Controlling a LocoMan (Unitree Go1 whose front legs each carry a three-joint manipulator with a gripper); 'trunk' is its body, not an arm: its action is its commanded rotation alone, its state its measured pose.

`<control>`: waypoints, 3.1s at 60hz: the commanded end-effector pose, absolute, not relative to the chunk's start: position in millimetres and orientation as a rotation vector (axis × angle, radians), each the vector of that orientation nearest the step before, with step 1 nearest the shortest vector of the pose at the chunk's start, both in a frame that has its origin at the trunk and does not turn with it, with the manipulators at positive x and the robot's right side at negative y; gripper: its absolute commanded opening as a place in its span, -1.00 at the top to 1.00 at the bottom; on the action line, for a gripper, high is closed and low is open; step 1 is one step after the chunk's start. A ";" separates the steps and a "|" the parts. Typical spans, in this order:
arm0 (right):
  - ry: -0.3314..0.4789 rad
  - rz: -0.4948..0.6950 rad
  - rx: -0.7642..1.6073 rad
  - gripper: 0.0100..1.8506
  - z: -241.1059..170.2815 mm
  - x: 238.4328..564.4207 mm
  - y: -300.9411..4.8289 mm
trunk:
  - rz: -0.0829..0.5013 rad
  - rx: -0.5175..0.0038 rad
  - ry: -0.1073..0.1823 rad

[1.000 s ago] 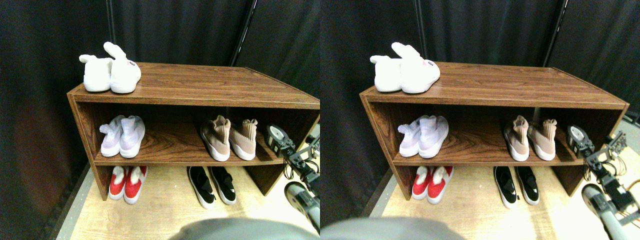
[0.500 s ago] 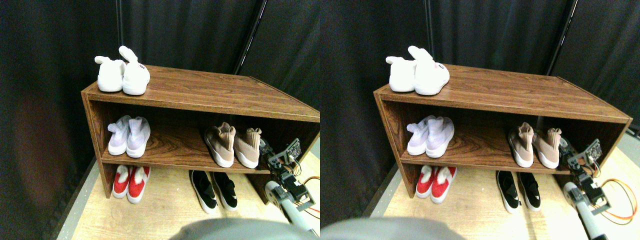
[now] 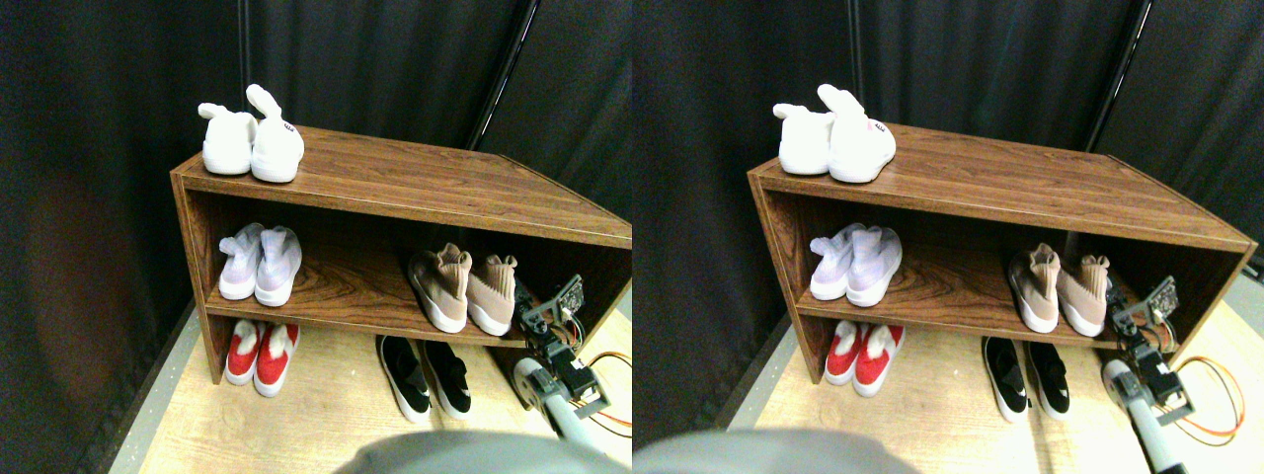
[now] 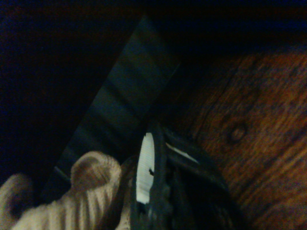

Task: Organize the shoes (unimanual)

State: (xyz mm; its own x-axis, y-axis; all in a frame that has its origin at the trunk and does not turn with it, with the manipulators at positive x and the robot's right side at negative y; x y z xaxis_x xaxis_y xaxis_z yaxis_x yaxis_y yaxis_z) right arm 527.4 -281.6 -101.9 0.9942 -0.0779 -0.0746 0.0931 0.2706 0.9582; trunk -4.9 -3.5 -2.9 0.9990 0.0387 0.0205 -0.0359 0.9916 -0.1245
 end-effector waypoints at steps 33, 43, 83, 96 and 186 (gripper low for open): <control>-0.021 -0.210 1.218 0.95 -105.7 521.1 -271.5 | 0.049 -0.134 0.010; -0.081 -0.249 1.174 0.95 -107.3 530.8 -301.5 | 0.030 -0.113 0.007; -0.113 0.036 1.145 0.95 -61.5 462.7 -304.7 | -0.019 -0.092 -0.005; -0.140 0.100 1.112 0.95 -56.9 427.3 -301.0 | -0.019 -0.097 -0.005; 0.082 -0.142 1.393 0.95 -193.2 431.7 -305.5 | 0.006 -0.090 0.070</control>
State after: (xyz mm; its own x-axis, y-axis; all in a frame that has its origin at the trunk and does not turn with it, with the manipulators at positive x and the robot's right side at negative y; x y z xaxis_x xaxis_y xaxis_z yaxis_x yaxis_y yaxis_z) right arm 426.5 -301.9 -192.6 0.9886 -0.0112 -0.1502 0.1500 0.1611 0.9755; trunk -4.2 -5.9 -4.3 0.9987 -0.0024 -0.0509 -0.0010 0.9978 -0.0664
